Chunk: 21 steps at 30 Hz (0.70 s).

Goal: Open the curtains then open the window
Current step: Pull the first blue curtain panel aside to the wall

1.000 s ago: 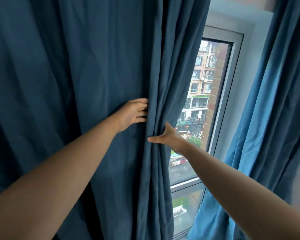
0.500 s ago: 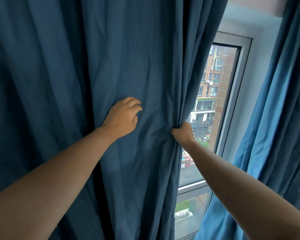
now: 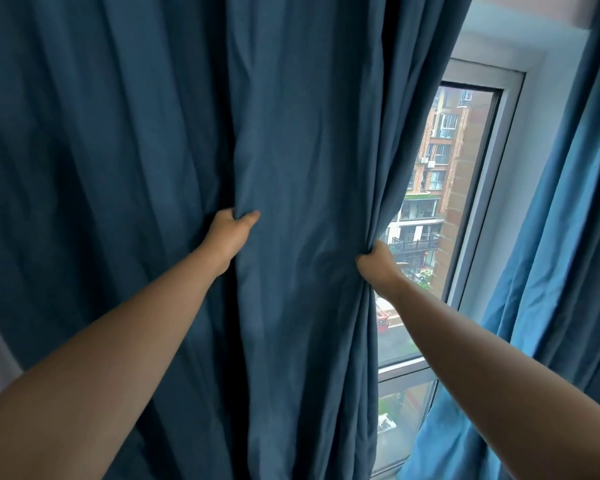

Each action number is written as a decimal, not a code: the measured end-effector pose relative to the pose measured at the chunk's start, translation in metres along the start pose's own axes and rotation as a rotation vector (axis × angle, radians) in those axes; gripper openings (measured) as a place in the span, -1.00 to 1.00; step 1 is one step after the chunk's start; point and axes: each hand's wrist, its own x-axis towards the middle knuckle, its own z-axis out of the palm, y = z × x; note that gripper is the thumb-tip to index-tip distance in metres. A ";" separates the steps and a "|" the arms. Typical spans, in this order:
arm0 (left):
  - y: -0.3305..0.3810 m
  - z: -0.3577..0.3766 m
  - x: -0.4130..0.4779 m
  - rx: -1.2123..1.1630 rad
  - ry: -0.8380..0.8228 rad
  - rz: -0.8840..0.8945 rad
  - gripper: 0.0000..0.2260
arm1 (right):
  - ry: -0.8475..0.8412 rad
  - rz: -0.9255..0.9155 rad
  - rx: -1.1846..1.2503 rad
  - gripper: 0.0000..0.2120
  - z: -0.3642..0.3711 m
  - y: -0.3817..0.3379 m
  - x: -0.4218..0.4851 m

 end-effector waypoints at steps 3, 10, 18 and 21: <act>0.009 -0.005 -0.001 -0.083 -0.251 -0.095 -0.69 | -0.134 -0.046 0.012 -0.54 0.012 -0.008 -0.011; 0.032 -0.008 -0.001 -0.002 -0.516 -0.025 -0.72 | -0.449 -0.119 -0.032 -0.37 0.056 -0.017 -0.034; 0.024 -0.026 0.000 -0.040 -0.602 -0.101 -0.37 | -0.571 -0.028 0.111 -0.25 0.081 -0.005 -0.046; 0.022 -0.027 0.000 -0.057 -0.654 -0.142 -0.29 | -0.429 -0.045 0.089 -0.37 0.089 -0.011 -0.051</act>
